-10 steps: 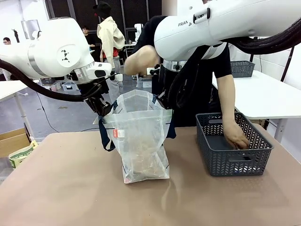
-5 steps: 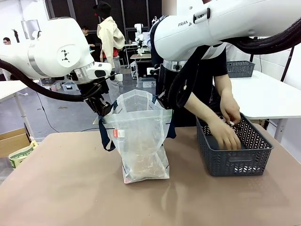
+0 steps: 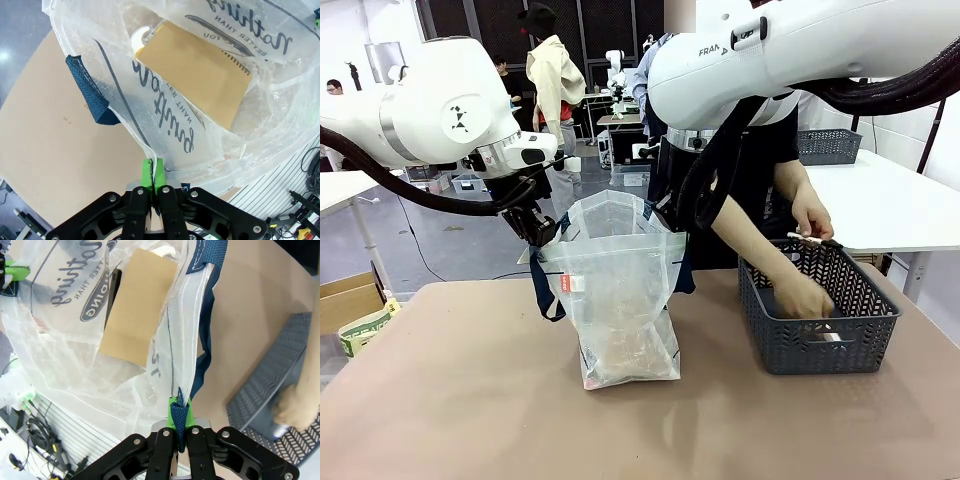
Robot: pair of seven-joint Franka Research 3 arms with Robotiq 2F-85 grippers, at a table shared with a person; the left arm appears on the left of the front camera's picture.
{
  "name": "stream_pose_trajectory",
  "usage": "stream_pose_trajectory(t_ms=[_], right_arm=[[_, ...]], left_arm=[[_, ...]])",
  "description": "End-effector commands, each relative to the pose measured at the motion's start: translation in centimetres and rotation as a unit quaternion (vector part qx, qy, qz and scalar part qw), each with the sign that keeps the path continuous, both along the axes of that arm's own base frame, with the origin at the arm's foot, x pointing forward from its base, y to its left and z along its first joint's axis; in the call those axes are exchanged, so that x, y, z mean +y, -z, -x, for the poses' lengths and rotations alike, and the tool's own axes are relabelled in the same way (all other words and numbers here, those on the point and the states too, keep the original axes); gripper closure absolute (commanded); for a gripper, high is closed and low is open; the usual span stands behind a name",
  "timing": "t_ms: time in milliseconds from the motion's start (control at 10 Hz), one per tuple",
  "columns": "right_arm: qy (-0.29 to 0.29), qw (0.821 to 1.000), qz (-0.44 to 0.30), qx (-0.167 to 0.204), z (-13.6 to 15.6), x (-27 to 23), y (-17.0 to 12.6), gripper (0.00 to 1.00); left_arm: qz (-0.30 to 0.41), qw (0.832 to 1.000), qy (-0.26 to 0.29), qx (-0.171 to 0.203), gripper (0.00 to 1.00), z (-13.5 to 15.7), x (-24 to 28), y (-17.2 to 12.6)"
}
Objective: Transfer purchased items from the store into the shopping bag.
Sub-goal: Move the Reusable shopping bag to the right side of the table.
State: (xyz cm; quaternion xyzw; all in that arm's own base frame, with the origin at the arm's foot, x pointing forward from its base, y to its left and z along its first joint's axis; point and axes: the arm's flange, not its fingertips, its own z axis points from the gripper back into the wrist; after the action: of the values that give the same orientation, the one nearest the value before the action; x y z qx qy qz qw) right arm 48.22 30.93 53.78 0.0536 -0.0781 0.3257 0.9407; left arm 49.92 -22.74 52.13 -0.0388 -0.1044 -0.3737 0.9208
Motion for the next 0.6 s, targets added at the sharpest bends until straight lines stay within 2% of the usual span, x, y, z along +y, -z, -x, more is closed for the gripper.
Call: stream_pose_trajectory(t_ms=[0, 500], right_arm=[[-0.007, 1.000, 0.001, 0.000, -0.07, -0.13, 0.00, 1.00], [-0.007, 1.000, 0.001, 0.000, -0.07, -0.13, 0.00, 1.00]], left_arm=[[-0.003, 1.000, 0.000, 0.000, 1.00, 0.00, 0.20, 0.12], [-0.003, 1.000, 0.000, 0.000, 1.00, 0.00, 0.20, 0.12]])
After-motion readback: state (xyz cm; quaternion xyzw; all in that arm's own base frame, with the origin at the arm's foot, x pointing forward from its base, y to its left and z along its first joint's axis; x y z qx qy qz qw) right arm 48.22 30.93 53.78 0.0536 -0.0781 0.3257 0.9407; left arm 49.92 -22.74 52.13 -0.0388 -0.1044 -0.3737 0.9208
